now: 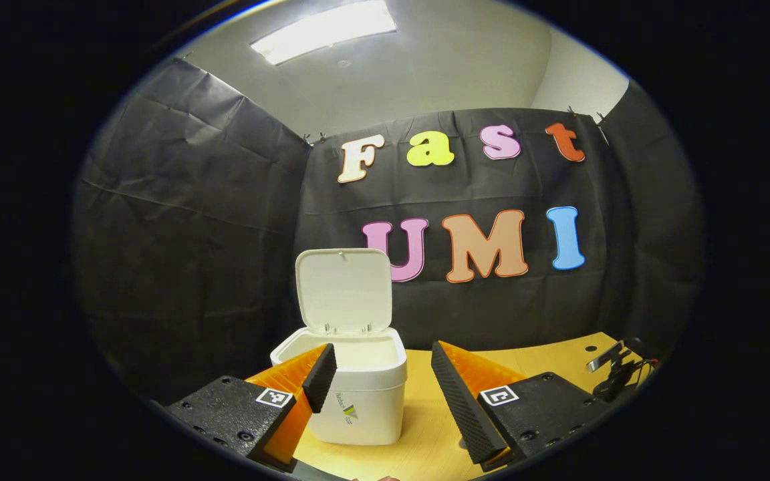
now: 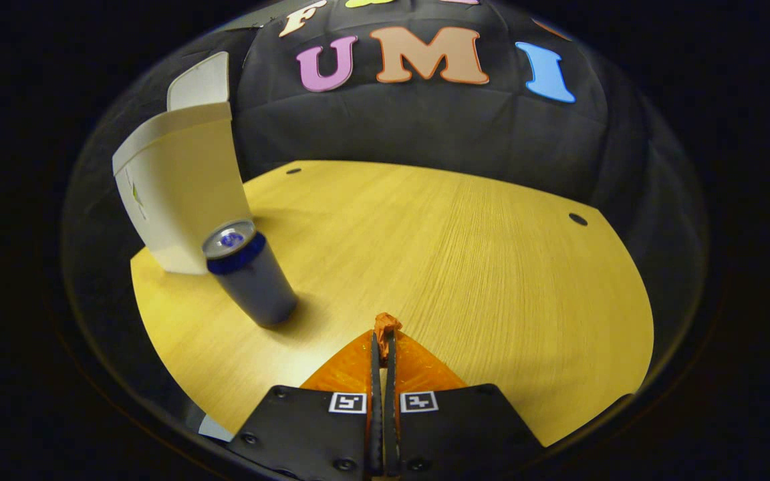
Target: Press the lid of the desktop garbage bin to open it, pick up the crumpled paper on the desktop and throw it into the bin, then pick up the pop can on the desktop and drop it into the bin, and finally close the garbage bin lid.
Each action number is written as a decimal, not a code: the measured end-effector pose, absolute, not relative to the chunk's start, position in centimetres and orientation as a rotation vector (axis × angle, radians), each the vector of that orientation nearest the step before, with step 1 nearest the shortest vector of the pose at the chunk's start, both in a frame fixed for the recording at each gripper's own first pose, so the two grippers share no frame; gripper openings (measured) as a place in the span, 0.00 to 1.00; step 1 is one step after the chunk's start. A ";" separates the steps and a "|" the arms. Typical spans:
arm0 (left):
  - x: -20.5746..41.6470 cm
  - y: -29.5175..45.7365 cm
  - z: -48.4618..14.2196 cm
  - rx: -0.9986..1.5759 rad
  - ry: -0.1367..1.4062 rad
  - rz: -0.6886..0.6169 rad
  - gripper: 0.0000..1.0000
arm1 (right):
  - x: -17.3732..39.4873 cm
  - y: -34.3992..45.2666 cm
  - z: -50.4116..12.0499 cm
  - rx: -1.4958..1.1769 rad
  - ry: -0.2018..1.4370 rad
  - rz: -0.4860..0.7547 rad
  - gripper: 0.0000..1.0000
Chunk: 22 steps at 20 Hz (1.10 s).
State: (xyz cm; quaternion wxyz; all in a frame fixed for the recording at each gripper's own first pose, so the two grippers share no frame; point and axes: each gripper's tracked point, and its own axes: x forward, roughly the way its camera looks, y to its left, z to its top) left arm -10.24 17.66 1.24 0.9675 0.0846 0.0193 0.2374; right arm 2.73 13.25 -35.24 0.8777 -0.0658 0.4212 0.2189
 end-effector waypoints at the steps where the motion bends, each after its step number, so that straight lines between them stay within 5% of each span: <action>1: -10.3 17.7 1.2 0.168 0.038 0.481 0.86 | 3.4 14.1 -33.8 -0.129 0.843 0.469 0.04; 14: -14.5 21.3 1.7 0.157 0.034 0.563 0.86 | 8.4 28.1 -14.6 -0.059 0.416 0.722 0.04; 22: -18.3 25.0 1.8 0.154 0.042 0.647 0.86 | 8.3 37.8 -10.4 -0.056 0.320 0.855 0.05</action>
